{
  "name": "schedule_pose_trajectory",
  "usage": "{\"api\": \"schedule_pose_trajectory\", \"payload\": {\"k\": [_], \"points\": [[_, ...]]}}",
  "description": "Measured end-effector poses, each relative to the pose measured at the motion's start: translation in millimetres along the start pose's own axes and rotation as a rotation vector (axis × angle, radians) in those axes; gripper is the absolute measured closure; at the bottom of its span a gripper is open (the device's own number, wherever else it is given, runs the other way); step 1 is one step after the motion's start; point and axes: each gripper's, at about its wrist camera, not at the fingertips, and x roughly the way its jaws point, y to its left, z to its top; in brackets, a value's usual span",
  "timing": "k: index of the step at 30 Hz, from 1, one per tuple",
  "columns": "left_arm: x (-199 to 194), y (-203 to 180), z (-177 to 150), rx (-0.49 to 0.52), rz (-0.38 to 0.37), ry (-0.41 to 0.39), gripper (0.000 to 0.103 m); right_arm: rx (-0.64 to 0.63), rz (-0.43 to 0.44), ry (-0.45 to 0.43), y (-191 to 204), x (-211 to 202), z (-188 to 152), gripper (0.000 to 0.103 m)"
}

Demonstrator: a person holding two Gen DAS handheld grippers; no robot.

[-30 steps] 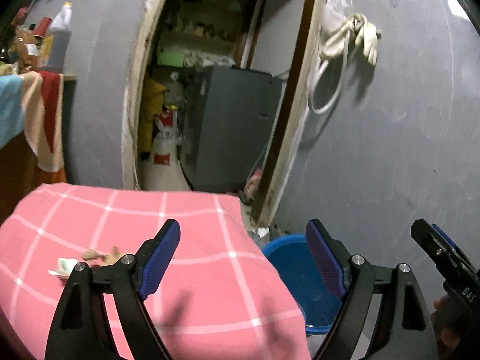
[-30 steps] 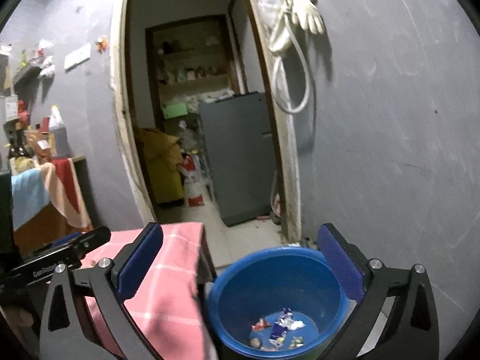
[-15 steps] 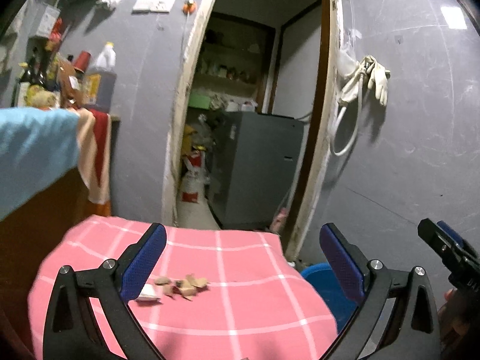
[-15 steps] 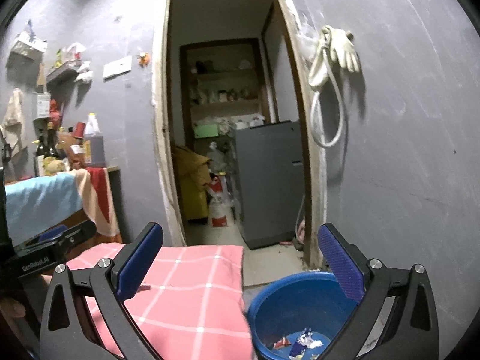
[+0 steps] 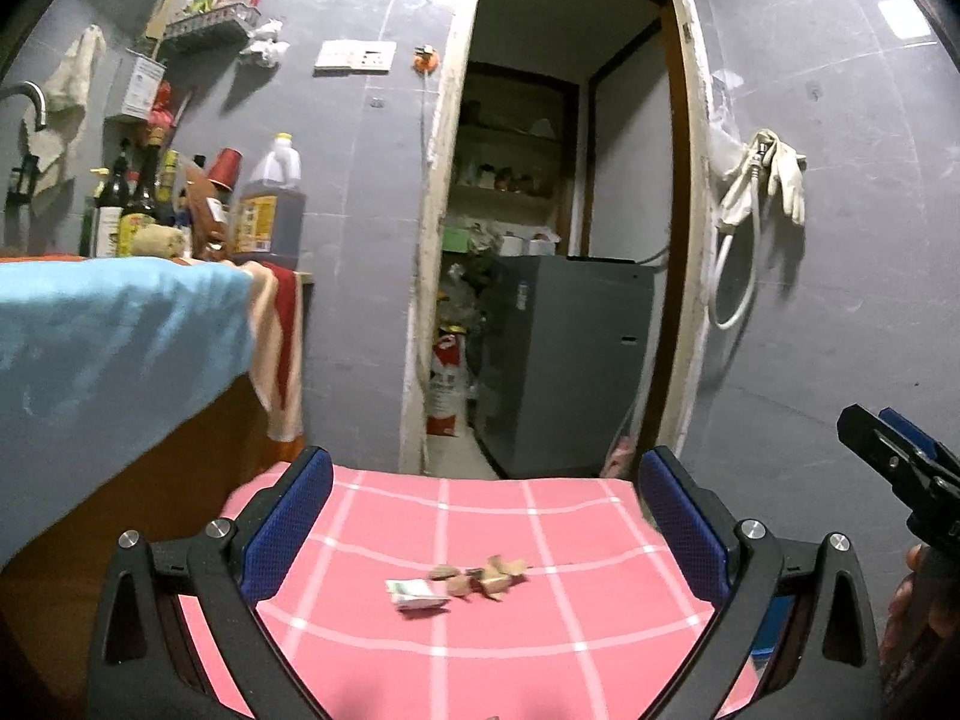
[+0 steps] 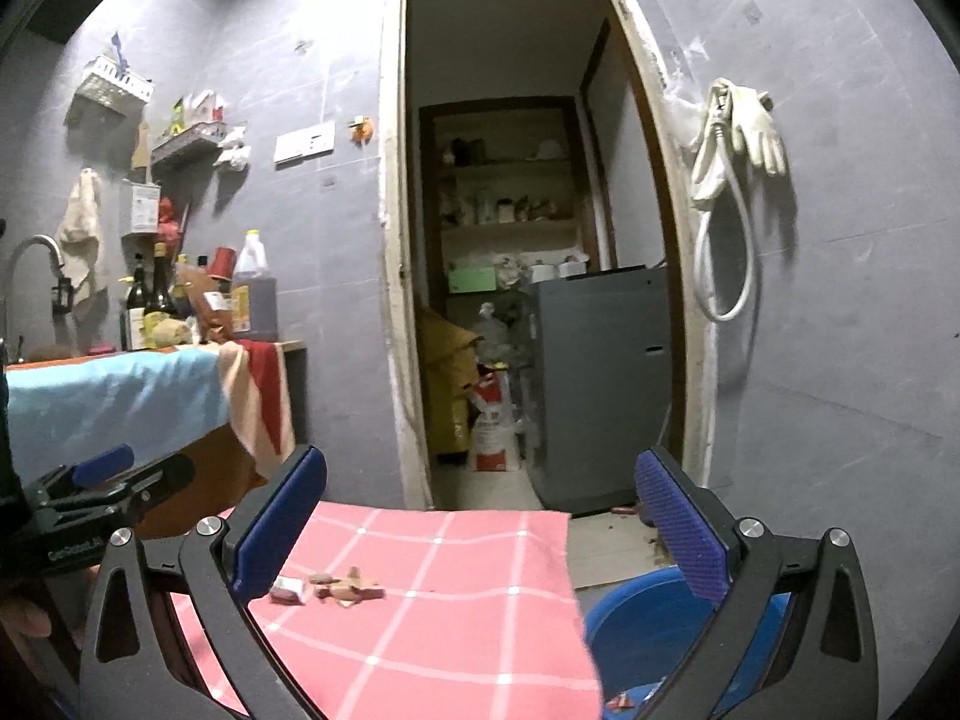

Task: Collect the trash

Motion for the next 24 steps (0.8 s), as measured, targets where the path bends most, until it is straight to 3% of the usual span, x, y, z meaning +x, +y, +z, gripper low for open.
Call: {"api": "schedule_pose_trajectory", "payload": {"k": [7,14,24], "points": [[-9.3,25.6,-11.9,0.003,0.032,-0.018,0.003,-0.02,0.062,-0.001,23.9,6.1,-9.8,0.0],[11.0,45.3,-34.5,0.015,0.057,0.093,0.003,-0.089,0.08,0.046,44.0,28.0,-27.3,0.0],[50.7,62.6,-59.3,-0.001,0.063,0.229,0.003,-0.094,0.134,0.214,52.8,79.6,-58.1,0.0]]}}
